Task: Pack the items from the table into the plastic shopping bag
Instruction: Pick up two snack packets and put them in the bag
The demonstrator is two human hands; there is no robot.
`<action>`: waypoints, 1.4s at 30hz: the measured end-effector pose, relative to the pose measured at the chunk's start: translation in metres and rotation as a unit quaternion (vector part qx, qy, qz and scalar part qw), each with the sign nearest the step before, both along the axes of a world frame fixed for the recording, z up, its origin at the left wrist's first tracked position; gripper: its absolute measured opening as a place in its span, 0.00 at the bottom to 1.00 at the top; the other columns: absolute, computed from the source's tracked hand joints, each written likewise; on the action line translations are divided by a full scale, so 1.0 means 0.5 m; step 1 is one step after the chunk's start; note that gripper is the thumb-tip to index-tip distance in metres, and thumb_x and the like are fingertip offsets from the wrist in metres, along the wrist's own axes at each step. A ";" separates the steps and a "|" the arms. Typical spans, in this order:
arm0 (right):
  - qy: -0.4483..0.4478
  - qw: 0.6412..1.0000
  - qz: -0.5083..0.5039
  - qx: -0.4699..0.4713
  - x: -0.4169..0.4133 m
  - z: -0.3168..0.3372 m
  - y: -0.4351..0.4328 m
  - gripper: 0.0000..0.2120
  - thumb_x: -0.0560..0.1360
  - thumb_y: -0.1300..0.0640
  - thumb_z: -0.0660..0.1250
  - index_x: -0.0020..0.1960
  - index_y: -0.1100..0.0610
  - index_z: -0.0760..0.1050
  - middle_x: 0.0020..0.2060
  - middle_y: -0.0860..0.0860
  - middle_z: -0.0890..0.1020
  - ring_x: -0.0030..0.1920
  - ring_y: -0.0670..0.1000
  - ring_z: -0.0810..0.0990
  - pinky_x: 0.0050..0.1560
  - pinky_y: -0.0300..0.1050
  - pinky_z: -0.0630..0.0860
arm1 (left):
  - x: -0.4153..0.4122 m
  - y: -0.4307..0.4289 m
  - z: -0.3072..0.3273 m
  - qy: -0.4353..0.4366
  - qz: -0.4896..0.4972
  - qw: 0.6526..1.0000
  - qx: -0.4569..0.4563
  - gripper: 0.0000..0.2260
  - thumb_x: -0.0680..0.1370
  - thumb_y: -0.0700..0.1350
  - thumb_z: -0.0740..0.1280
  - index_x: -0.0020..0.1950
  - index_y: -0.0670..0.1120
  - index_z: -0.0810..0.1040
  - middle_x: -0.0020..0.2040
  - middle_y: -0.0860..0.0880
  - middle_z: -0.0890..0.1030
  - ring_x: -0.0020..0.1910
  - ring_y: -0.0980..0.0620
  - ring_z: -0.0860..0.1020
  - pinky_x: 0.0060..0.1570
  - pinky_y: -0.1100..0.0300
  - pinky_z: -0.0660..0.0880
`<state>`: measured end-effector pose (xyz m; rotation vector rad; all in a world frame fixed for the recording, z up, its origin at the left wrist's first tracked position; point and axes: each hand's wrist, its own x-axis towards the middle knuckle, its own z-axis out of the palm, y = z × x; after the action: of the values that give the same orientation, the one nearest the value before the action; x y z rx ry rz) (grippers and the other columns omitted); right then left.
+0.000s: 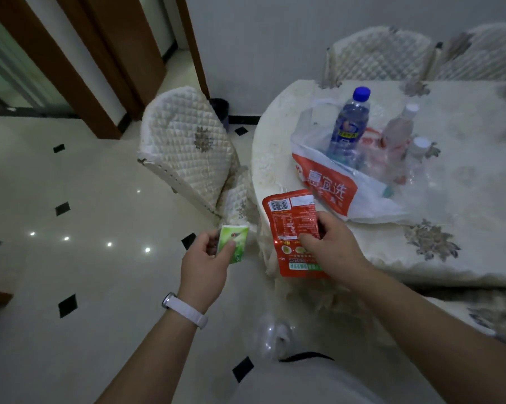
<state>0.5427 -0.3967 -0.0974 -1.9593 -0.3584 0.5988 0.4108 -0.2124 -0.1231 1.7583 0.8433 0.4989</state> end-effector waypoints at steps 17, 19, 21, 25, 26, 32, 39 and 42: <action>-0.109 0.959 -0.250 -0.082 0.310 0.005 -0.083 0.09 0.75 0.57 0.69 0.55 0.50 0.76 0.45 0.45 0.81 0.45 0.49 0.80 0.46 0.46 0.77 | 0.531 0.031 0.043 -0.031 -0.293 0.954 0.054 0.12 0.77 0.39 0.69 0.46 0.57 0.77 0.43 0.58 0.82 0.42 0.62 0.79 0.43 0.61 0.77; -0.131 0.950 -0.261 -0.111 0.341 0.009 -0.075 0.09 0.75 0.57 0.69 0.55 0.52 0.77 0.44 0.46 0.80 0.45 0.50 0.80 0.46 0.46 0.76 | 0.595 0.040 0.040 -0.030 -0.325 0.943 0.071 0.11 0.77 0.40 0.69 0.46 0.57 0.77 0.44 0.57 0.82 0.43 0.60 0.80 0.45 0.58 0.78; -0.142 0.942 -0.273 -0.132 0.380 0.012 -0.060 0.11 0.75 0.57 0.68 0.57 0.54 0.77 0.46 0.49 0.82 0.45 0.52 0.80 0.46 0.48 0.77 | 0.664 0.053 0.035 -0.034 -0.354 0.931 0.087 0.10 0.77 0.41 0.68 0.47 0.57 0.77 0.45 0.57 0.82 0.44 0.59 0.80 0.45 0.57 0.78; -0.147 0.928 -0.307 -0.152 0.461 0.002 -0.011 0.12 0.74 0.57 0.67 0.58 0.52 0.76 0.48 0.50 0.83 0.44 0.51 0.79 0.46 0.49 0.77 | 0.796 0.081 0.009 -0.017 -0.438 0.892 0.113 0.10 0.76 0.40 0.68 0.49 0.56 0.77 0.45 0.58 0.81 0.44 0.61 0.79 0.42 0.63 0.75; -0.139 0.928 -0.308 -0.154 0.471 -0.001 -0.003 0.13 0.74 0.58 0.67 0.59 0.52 0.76 0.49 0.49 0.83 0.45 0.50 0.79 0.46 0.47 0.76 | 0.810 0.082 0.002 -0.015 -0.448 0.887 0.111 0.09 0.76 0.40 0.68 0.49 0.55 0.78 0.44 0.58 0.81 0.44 0.59 0.79 0.42 0.63 0.74; -0.084 0.919 -0.317 -0.220 0.560 -0.053 0.058 0.15 0.76 0.60 0.67 0.62 0.52 0.75 0.53 0.49 0.82 0.47 0.46 0.77 0.48 0.41 0.70 | 0.928 0.112 -0.085 0.024 -0.533 0.835 0.138 0.09 0.77 0.43 0.67 0.57 0.47 0.80 0.50 0.49 0.81 0.49 0.51 0.78 0.47 0.60 0.73; -0.090 0.894 -0.212 -0.384 0.587 -0.085 0.074 0.13 0.76 0.58 0.64 0.59 0.52 0.77 0.51 0.52 0.83 0.48 0.54 0.80 0.46 0.44 0.72 | 0.971 0.125 -0.162 0.073 -0.628 0.747 0.206 0.12 0.78 0.46 0.63 0.60 0.50 0.78 0.53 0.46 0.79 0.49 0.45 0.78 0.47 0.49 0.77; -0.074 0.871 -0.179 -0.452 0.596 -0.108 0.081 0.16 0.75 0.55 0.64 0.62 0.52 0.76 0.53 0.53 0.83 0.50 0.55 0.79 0.52 0.49 0.76 | 0.982 0.122 -0.172 0.086 -0.647 0.726 0.216 0.14 0.78 0.43 0.63 0.64 0.47 0.76 0.56 0.44 0.77 0.53 0.43 0.77 0.49 0.53 0.75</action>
<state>0.8405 -0.3560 -0.1517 -2.8880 0.2664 0.3908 0.9017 -0.1515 -0.2093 2.3463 -0.5736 -0.4712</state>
